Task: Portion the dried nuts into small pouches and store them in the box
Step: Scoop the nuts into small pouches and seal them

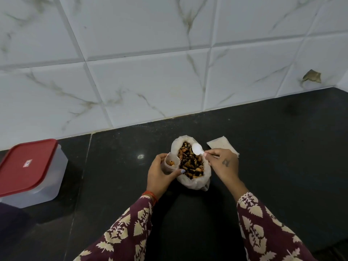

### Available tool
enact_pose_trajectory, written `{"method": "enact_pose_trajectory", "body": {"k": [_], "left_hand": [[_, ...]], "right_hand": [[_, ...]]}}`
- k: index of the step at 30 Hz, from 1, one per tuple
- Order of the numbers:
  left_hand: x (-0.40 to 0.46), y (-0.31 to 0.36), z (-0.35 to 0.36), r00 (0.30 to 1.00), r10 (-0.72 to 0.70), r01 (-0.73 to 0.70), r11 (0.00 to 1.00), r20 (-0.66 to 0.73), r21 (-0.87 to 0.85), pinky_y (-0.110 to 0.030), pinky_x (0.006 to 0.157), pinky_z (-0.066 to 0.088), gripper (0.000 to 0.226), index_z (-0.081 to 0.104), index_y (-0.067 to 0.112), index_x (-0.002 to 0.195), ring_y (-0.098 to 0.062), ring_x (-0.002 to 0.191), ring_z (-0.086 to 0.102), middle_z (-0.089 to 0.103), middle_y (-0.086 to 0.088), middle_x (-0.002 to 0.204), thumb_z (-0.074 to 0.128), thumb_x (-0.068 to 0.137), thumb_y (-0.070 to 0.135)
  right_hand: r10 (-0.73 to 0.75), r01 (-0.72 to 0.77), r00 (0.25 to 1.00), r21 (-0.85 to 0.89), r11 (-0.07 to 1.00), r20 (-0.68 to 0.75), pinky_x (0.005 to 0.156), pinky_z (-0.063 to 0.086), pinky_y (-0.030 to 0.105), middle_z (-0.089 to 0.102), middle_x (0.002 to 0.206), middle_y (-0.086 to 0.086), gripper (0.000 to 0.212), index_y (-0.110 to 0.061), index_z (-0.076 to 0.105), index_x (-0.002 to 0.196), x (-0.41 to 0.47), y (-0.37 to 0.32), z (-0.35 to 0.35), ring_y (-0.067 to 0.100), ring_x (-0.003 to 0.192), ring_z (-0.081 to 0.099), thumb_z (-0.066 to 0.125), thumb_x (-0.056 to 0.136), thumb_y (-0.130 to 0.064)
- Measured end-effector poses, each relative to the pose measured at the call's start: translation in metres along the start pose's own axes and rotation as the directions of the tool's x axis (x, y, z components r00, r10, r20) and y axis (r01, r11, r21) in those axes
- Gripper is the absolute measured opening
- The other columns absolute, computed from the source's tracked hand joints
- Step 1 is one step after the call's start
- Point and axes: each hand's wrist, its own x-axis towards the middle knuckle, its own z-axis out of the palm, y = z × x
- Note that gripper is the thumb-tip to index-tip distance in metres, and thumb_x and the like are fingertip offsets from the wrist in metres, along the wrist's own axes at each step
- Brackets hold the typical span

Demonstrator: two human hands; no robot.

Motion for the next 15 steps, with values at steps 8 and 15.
{"method": "enact_pose_trajectory", "body": {"k": [8,15], "left_hand": [[-0.003,-0.015,0.004,0.999,0.022,-0.026,0.995,0.045,0.095,-0.019,0.082,0.051,0.063,0.05,0.031,0.116,-0.007,0.103,0.059,0.057,0.01,0.114,0.086,0.063,0.036],[-0.002,-0.026,0.007,0.999,0.021,-0.026,0.992,0.037,0.123,-0.045,0.099,0.045,0.06,0.043,0.056,0.105,-0.004,0.105,0.057,0.058,0.022,0.11,0.074,0.055,0.064]], "right_hand": [[-0.24,0.318,0.948,-0.564,0.762,0.21,0.068,0.047,0.023,0.065,0.093,0.0,0.024,-0.019,0.07,0.104,0.006,0.011,0.021,0.015,0.084,0.061,0.049,0.096,-0.026],[-0.106,0.276,0.945,-0.582,0.765,0.308,0.072,0.051,0.028,0.071,0.09,0.0,0.018,-0.022,0.073,0.097,0.024,-0.007,0.013,0.017,0.083,0.065,0.058,0.089,-0.027]]}}
